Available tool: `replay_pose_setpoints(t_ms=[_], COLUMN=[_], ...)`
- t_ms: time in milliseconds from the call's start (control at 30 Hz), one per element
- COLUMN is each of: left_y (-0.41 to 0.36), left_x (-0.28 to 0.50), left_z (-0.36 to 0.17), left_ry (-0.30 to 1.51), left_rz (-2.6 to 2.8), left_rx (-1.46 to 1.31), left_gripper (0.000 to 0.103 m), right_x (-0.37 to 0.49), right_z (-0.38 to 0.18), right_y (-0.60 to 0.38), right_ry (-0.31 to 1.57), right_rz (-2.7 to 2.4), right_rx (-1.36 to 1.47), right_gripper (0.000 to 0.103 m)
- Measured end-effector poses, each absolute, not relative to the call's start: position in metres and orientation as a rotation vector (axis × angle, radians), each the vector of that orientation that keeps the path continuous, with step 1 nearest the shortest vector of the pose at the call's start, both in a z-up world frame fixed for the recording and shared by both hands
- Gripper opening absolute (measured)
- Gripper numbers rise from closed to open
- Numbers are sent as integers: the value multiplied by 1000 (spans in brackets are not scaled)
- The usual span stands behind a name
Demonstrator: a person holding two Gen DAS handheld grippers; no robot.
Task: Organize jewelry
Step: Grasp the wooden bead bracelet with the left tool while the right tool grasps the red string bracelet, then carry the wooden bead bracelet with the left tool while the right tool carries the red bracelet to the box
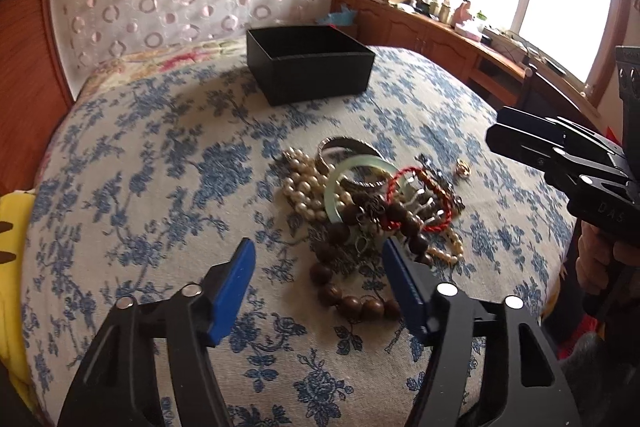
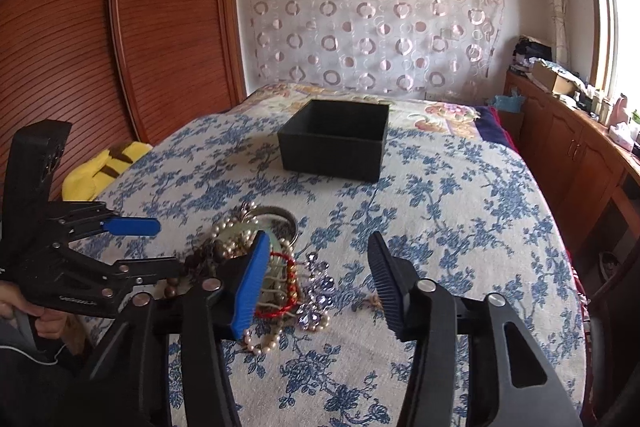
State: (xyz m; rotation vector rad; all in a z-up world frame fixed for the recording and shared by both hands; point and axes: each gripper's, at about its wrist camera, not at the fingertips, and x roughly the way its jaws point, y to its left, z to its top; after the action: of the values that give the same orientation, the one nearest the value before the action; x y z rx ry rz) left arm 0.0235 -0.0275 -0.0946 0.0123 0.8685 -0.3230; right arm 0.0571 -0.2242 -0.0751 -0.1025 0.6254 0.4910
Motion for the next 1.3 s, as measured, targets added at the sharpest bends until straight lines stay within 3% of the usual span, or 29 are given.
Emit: replay_pose_setpoints(t_ms=[67, 233, 467, 500, 533, 600, 1233, 1300], left_y=[-31, -32, -25, -25, -24, -23, -1, -1], left_x=[25, 27, 30, 31, 30, 27, -3, -3], left_z=[-99, -107, -113, -114, -114, -112, -36, -36], left_ry=[882, 904, 910, 914, 912, 905, 662, 660], left_rz=[-334, -347, -321, -312, -316, -318, -252, -251], left_rx=[15, -6, -25, -19, -19, -17, -52, -52], left_gripper=[53, 29, 26, 14, 13, 12, 12, 12], right_x=[57, 54, 52, 52, 52, 53, 81, 81], right_z=[-80, -90, -99, -100, -102, -105, -121, -121], right_y=[-220, -211, -201, -200, -198, -196, -184, -184], right_ry=[643, 669, 699, 703, 708, 723, 781, 784], right_rz=[505, 544, 585, 591, 594, 598, 555, 560], right_rx=[-114, -142, -173, -178, -184, -195, -260, -261], right_gripper=[43, 38, 33, 28, 26, 19, 19, 13])
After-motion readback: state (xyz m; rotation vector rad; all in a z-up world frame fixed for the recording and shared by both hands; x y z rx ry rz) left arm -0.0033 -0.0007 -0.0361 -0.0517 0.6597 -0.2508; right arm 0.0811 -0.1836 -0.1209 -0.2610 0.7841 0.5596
